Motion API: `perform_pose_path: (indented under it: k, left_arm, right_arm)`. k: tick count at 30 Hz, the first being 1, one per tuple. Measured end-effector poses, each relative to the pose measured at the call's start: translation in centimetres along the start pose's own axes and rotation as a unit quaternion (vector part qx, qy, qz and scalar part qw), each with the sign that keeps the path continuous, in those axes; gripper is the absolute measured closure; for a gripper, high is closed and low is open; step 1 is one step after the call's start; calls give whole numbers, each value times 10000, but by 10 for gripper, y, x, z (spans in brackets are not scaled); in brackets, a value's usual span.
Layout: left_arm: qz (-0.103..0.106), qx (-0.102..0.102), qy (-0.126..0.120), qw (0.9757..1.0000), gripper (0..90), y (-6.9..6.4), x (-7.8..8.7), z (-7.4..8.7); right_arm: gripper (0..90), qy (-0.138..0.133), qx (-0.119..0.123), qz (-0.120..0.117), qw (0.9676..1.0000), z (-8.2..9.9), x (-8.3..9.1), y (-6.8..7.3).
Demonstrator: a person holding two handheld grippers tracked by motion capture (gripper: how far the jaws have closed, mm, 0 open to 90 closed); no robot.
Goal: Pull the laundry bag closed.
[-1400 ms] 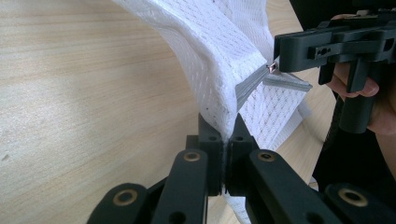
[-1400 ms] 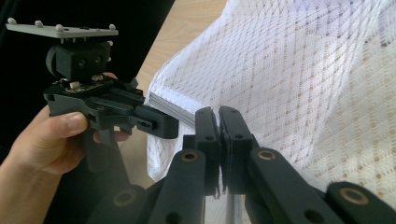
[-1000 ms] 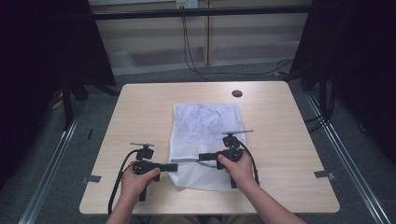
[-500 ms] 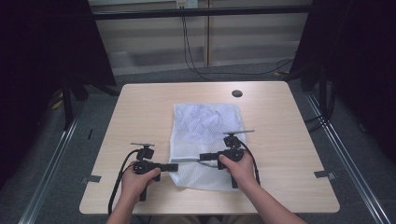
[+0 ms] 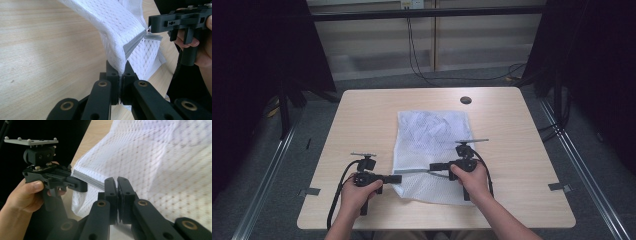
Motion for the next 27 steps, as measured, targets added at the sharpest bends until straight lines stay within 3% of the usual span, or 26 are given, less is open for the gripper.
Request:
perform_pose_path:
  k: [11,12,13,15,17,19,23,24,26,27]
  left_arm:
    - [-42,34,8,10000,881,3,1,0]
    - [0,183,-10,9998,881,1,1,1]
    - [-4,196,-18,9998,881,1,2,1]
    - [-47,84,-17,10000,881,3,3,0]
    - [-35,135,-4,9999,881,2,3,0]
    - [-79,61,7,9999,881,5,3,0]
    - [-73,99,40,9999,881,5,3,0]
    - [-56,243,2,9997,881,3,3,1]
    - [-137,81,7,9999,881,7,5,0]
    - [-116,190,-27,9997,881,6,6,0]
  right_arm:
    - [876,20,26,-17,10000,1,2,0]
    - [876,16,10,3,10000,1,3,-1]
    - [876,-10,16,10,10000,1,4,-2]
    - [876,-23,7,17,10000,0,6,-3]
    - [876,-5,6,24,10000,1,7,-4]
    - [876,-4,8,25,10000,1,7,-5]
    - [876,-12,11,63,10000,1,8,-6]
    - [876,-27,55,100,9999,0,9,-8]
    - [876,-32,38,121,9999,0,10,-10]
    - [876,-34,7,141,9999,0,11,-12]
Point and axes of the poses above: each handheld gripper's, and its own axes: x roughly backward along the jaws, z roughly out of its underside, y roughly to its left, the point moved 8 cm from there along -x, roughly forward along the jaws, and after that the axes turned 11 degrees about x, right-handed, at the moved point
